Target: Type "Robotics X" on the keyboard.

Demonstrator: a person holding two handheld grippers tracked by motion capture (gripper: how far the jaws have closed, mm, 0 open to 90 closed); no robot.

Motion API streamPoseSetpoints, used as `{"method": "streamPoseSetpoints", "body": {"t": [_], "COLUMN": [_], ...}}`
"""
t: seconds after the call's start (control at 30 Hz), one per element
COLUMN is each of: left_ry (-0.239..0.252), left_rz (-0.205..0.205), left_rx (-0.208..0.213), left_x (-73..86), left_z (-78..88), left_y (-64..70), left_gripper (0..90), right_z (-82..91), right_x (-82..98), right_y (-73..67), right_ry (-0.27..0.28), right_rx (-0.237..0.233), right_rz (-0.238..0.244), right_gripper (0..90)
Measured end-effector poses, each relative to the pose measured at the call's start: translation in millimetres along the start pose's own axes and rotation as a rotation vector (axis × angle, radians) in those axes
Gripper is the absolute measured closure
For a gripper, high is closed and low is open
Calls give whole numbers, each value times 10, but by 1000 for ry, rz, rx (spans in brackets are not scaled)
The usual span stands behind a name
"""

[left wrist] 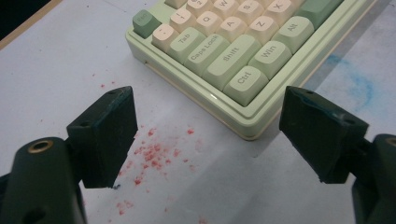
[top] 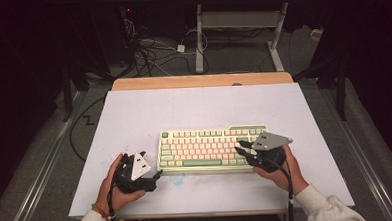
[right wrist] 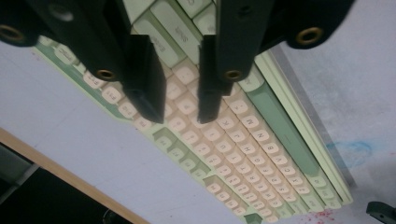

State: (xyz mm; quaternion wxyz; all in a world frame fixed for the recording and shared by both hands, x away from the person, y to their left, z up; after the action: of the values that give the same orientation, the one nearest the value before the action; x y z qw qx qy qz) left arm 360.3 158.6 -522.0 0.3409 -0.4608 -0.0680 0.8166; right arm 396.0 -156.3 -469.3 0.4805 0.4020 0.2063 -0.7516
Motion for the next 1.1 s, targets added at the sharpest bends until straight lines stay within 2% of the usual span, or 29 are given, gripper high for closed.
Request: {"method": "streamPoseSetpoints", "body": {"t": [0.1,0.2,0.33,0.47,0.6,0.73,0.83,0.97,1.1], "left_ry": [-2,0,-8,-9,-11,-17,-23,-22,-25], "left_rz": [1,-1,-9,-12,-15,-19,-16,-10,-10], "left_rx": [5,10,15,20,21,27,29,30,29], "left_x": [3,3,15,17,26,29,31,24,30], "left_z": [-3,-2,-9,-9,-4,-11,-24,-22,-22], "left_y": [7,16,30,48,45,57,67,62,56], "left_gripper": [180,180,181,181,182,181,188,197,198], "right_z": [-146,-296,-482,-625,-699,-751,-821,-763,-625], "right_x": [-71,-124,-163,-162,-145,-136,-70,-106,-170], "right_y": [8,24,53,102,126,139,137,123,111], "right_ry": [-27,-51,-80,-107,-126,-142,-190,-167,-99], "right_rx": [-27,-45,-65,-64,-61,-54,-66,-62,-57], "right_rz": [11,7,7,0,-9,5,0,1,-11], "right_gripper": [864,900,900,900,900,900,900,900,893]}}
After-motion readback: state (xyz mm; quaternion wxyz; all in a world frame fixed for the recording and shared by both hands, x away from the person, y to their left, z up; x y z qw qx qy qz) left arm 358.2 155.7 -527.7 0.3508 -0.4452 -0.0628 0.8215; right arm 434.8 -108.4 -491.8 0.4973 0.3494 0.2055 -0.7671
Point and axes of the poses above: each handheld gripper's, and its own axes: z roughly backward along the jaws, x roughly out of its underside, y roughly to its right, the point moved 8 cm from there along -z, roughly forward along the jaws, and after that the axes turned 14 degrees about -x, right-handed, at the moved point
